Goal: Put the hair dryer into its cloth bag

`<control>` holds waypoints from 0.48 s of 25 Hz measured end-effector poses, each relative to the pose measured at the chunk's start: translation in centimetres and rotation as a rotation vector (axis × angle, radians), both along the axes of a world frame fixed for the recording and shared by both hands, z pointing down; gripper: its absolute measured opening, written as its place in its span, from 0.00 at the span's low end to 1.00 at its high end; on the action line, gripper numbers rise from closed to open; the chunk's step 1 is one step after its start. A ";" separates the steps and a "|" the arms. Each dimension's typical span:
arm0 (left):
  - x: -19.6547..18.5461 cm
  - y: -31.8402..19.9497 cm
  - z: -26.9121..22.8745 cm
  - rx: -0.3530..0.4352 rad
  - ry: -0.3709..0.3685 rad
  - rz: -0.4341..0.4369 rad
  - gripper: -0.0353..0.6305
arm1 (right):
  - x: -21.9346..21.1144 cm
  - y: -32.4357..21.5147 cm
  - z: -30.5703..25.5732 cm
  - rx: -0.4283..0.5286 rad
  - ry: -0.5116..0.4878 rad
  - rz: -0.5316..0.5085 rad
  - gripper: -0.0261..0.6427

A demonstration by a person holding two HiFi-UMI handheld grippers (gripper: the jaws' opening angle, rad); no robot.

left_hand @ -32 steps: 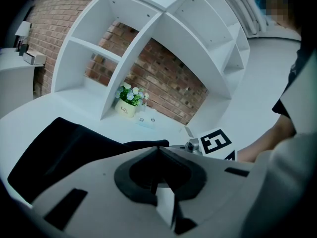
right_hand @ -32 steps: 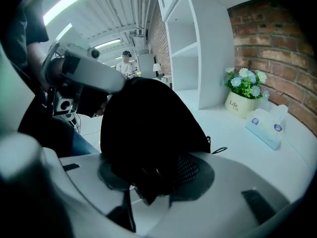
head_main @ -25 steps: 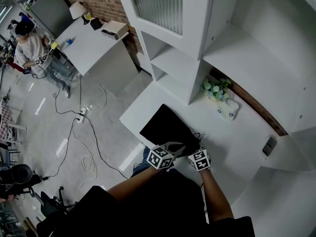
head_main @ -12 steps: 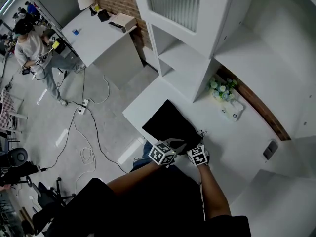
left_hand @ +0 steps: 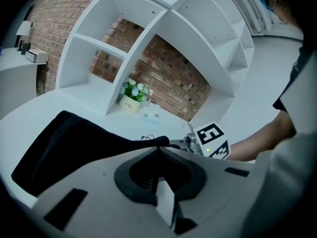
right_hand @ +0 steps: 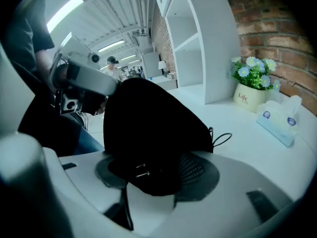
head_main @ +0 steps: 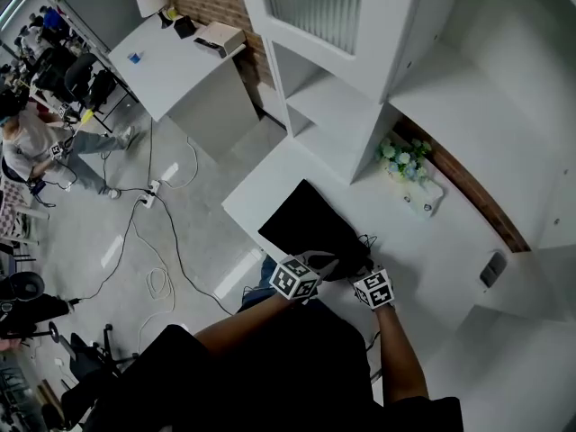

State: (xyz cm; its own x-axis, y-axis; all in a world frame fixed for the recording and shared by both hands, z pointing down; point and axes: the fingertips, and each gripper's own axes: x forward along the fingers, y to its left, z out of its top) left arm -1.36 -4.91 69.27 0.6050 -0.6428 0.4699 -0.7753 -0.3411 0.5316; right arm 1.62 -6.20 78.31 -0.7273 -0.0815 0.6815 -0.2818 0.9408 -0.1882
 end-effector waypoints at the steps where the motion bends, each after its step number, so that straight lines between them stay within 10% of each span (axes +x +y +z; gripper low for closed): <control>1: 0.1 0.1 -0.1 0.000 -0.001 0.003 0.09 | 0.1 -0.1 0.0 0.005 0.000 0.015 0.41; 12: 1.0 -0.1 -0.1 0.011 -0.002 0.044 0.09 | 1.1 1.4 3.2 0.027 0.116 -0.065 0.35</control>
